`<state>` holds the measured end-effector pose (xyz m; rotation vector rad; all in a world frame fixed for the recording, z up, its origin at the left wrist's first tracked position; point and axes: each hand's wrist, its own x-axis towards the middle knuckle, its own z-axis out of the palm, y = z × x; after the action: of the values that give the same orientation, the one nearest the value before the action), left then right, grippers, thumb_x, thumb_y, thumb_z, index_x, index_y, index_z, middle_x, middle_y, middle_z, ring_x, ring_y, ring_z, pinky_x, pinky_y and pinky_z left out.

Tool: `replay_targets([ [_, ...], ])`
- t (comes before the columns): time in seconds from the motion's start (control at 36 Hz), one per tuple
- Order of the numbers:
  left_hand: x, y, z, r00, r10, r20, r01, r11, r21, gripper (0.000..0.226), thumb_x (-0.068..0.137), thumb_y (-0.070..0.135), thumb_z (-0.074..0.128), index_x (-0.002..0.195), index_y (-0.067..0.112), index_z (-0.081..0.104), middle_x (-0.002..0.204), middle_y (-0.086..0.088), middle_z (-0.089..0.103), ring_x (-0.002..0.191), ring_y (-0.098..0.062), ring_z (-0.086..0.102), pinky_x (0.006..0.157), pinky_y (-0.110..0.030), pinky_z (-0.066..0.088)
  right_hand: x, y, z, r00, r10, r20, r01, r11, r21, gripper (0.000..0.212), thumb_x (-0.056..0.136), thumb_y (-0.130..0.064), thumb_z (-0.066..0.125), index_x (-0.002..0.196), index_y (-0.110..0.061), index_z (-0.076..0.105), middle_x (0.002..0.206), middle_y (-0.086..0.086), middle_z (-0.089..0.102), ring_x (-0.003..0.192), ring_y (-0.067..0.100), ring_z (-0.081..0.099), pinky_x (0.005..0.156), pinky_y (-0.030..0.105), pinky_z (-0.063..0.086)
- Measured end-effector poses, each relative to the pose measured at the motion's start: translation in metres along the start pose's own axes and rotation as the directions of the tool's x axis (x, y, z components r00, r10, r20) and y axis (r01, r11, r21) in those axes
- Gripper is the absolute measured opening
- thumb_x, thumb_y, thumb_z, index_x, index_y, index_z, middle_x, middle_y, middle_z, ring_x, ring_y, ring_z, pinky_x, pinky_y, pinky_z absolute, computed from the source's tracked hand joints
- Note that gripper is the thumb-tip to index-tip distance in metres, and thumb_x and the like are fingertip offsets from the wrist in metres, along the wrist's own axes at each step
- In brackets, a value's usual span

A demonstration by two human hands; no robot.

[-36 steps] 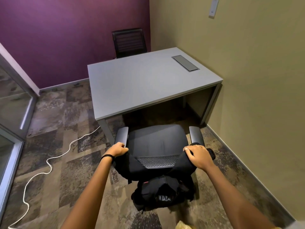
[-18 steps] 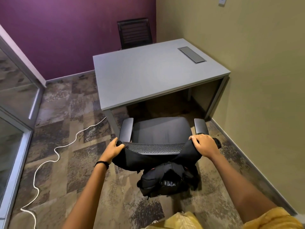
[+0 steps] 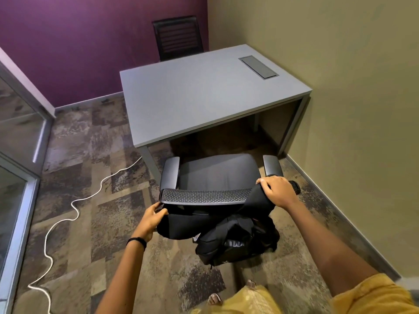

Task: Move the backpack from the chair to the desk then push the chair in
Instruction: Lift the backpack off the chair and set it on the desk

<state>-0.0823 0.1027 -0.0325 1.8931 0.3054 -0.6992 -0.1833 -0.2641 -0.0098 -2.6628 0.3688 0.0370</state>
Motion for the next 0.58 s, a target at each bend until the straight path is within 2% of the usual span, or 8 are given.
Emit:
replay_targets([
  [0.06,0.0,0.002,0.005,1.0,0.008,0.009,-0.008,1.0,-0.004,0.043,0.093,0.01,0.046,0.136,0.009,0.04,0.114,-0.009,0.055,0.082,-0.011,0.054,0.066,-0.032,0.045,-0.001,0.0,0.0,1.0,0.0,-0.005,0.0,1.0,0.005,0.034,0.097,-0.022,0.035,0.109,-0.015,0.067,0.118,0.005,0.067,0.109,0.023,0.059,0.102,0.039,0.041],
  [0.08,0.0,0.003,0.008,1.0,0.016,0.011,-0.016,1.0,-0.005,0.039,0.093,0.009,0.045,0.132,0.008,0.043,0.115,-0.01,0.055,0.085,-0.013,0.054,0.07,-0.032,0.044,-0.001,0.0,0.0,1.0,0.0,-0.008,0.0,1.0,0.007,0.034,0.097,-0.022,0.035,0.109,-0.014,0.067,0.118,0.005,0.067,0.109,0.023,0.059,0.102,0.039,0.041],
  [0.17,0.001,0.005,0.019,0.998,0.065,-0.003,-0.065,0.998,-0.026,0.033,0.093,0.004,0.043,0.125,0.002,0.049,0.129,-0.017,0.054,0.113,-0.029,0.053,0.09,-0.037,0.042,-0.001,-0.001,0.0,1.0,0.001,-0.014,-0.001,1.0,0.007,0.035,0.097,-0.022,0.035,0.109,-0.014,0.067,0.118,0.005,0.067,0.109,0.023,0.06,0.101,0.039,0.041],
  [0.22,0.002,0.003,0.028,0.995,0.095,-0.024,-0.096,0.995,-0.038,0.03,0.094,0.003,0.043,0.123,-0.002,0.051,0.13,-0.02,0.054,0.121,-0.033,0.05,0.098,-0.038,0.04,-0.001,0.0,0.001,1.0,0.003,-0.014,-0.003,1.0,0.007,0.035,0.097,-0.022,0.035,0.109,-0.015,0.067,0.118,0.005,0.068,0.108,0.023,0.06,0.101,0.039,0.041],
  [0.39,0.005,-0.011,0.055,0.996,0.089,-0.018,-0.09,0.995,-0.046,0.033,0.095,0.015,0.046,0.126,0.003,0.051,0.133,-0.017,0.053,0.121,-0.032,0.05,0.101,-0.038,0.039,-0.003,0.0,0.003,0.999,-0.001,-0.035,0.001,1.0,0.001,0.034,0.097,-0.021,0.036,0.106,-0.015,0.068,0.115,0.005,0.069,0.106,0.023,0.061,0.099,0.037,0.042],
  [0.5,-0.001,-0.019,0.074,0.996,0.078,0.047,-0.079,0.997,0.01,0.037,0.095,0.023,0.048,0.128,0.007,0.049,0.134,-0.017,0.053,0.121,-0.032,0.05,0.106,-0.045,0.04,-0.006,0.001,0.004,0.998,0.007,-0.063,-0.006,1.0,0.005,0.034,0.097,-0.021,0.036,0.106,-0.014,0.068,0.115,0.006,0.069,0.105,0.024,0.061,0.1,0.039,0.041],
  [0.58,-0.012,-0.022,0.088,0.986,0.101,0.131,-0.111,0.991,0.072,0.043,0.096,0.023,0.047,0.135,0.006,0.042,0.14,-0.014,0.047,0.128,-0.029,0.045,0.106,-0.037,0.036,-0.007,0.001,0.007,0.997,0.022,-0.072,-0.023,1.0,-0.005,0.034,0.097,-0.022,0.036,0.107,-0.015,0.067,0.116,0.005,0.068,0.107,0.023,0.06,0.102,0.039,0.039],
])
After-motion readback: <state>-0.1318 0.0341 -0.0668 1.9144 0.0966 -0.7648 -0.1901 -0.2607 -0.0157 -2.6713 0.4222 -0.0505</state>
